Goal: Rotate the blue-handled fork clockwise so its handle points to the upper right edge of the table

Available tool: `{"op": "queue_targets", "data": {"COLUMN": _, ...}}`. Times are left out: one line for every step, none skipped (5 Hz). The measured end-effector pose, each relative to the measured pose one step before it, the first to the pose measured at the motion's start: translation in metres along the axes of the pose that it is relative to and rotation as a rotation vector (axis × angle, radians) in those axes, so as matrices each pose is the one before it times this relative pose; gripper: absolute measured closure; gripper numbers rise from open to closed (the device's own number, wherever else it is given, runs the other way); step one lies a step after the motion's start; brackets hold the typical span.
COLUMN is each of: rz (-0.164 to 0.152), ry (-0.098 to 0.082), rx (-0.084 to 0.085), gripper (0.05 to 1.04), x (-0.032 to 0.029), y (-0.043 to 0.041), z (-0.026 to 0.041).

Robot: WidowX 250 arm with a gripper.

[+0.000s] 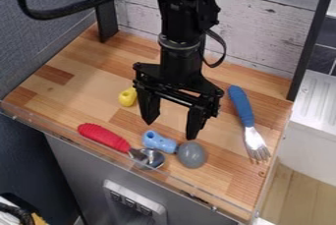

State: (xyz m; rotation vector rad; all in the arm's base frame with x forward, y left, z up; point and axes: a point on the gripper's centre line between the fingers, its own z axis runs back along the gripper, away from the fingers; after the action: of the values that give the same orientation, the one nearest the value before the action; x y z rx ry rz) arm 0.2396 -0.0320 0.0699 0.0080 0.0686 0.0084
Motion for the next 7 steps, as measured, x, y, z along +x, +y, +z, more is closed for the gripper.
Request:
{"op": "queue_targets", "data": {"rz": -0.1042, "ry": 0.0102, "rx": 0.0055, "gripper": 0.085, "x": 0.00585, "y": -0.00616, "z": -0.00347}}
{"op": "queue_targets", "data": {"rz": -0.1801, "ry": -0.0261, "rx": 0.0025, "gripper": 0.085, "x": 0.01751, "y": -0.01643, "z": 0.00186}}
{"op": "queue_targets", "data": {"rz": -0.2210, "ry": -0.0291, "rx": 0.0013, "gripper": 0.085, "x": 0.01933, "y": -0.01762, "z": 0.00329}}
{"op": "queue_targets", "data": {"rz": -0.1681, "ry": -0.0243, "rx": 0.0036, "gripper": 0.089, "x": 0.01499, "y": -0.00714, "z": 0.00034}}
{"op": "queue_targets", "data": {"rz": -0.0430, "ry": -0.0171, "rx": 0.0067, "gripper": 0.089, "x": 0.01269, "y": 0.00171, "z": -0.00106}}
{"op": "queue_targets", "data": {"rz": 0.0804, "ry": -0.0093, "rx": 0.0102, "gripper": 0.085, "x": 0.01007, "y": 0.00315, "z": 0.00011}}
{"op": "queue_targets", "data": {"rz": 0.1656, "ry": 0.0068, "rx": 0.0093, "gripper": 0.088, "x": 0.00547, "y": 0.00350, "z": -0.00499}}
